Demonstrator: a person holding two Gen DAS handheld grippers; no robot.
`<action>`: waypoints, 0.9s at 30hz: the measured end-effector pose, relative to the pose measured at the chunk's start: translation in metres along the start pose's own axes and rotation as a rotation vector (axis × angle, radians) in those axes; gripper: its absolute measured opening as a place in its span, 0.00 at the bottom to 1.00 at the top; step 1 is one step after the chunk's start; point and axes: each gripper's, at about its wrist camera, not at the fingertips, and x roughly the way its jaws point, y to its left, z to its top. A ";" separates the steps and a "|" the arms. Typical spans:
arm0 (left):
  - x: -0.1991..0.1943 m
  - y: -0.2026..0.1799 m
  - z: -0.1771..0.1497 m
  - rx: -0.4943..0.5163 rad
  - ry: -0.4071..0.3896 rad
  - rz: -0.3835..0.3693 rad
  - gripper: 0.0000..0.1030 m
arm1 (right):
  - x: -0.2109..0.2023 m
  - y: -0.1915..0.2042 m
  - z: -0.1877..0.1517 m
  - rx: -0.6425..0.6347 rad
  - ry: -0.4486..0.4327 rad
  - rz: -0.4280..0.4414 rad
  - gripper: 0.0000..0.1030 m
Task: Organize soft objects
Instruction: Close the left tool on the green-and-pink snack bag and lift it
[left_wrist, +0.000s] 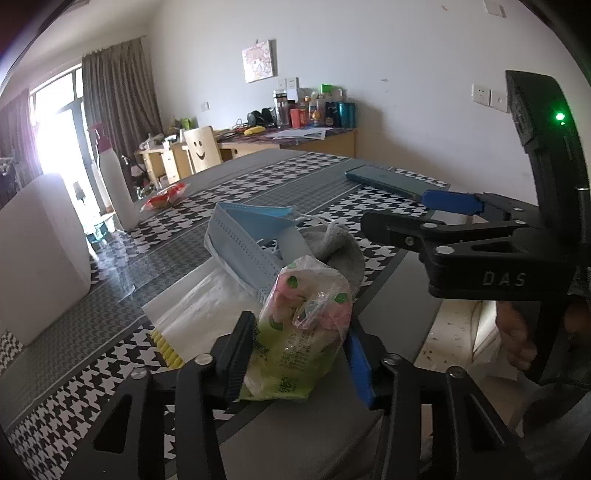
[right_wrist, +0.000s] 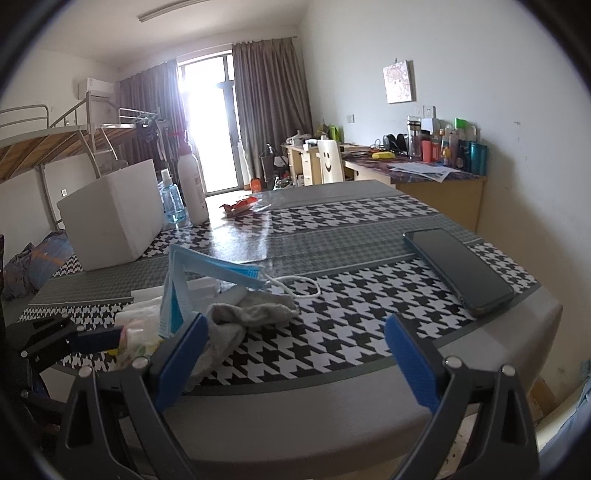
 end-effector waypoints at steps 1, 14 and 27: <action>-0.002 0.000 0.000 -0.001 -0.004 -0.005 0.46 | 0.000 0.000 0.000 -0.001 0.001 0.001 0.95; -0.029 0.006 0.000 -0.028 -0.061 -0.018 0.41 | 0.001 0.008 0.006 -0.004 0.000 0.015 0.95; -0.047 0.037 0.001 -0.127 -0.094 0.061 0.41 | 0.008 0.037 0.016 -0.052 0.005 0.082 0.95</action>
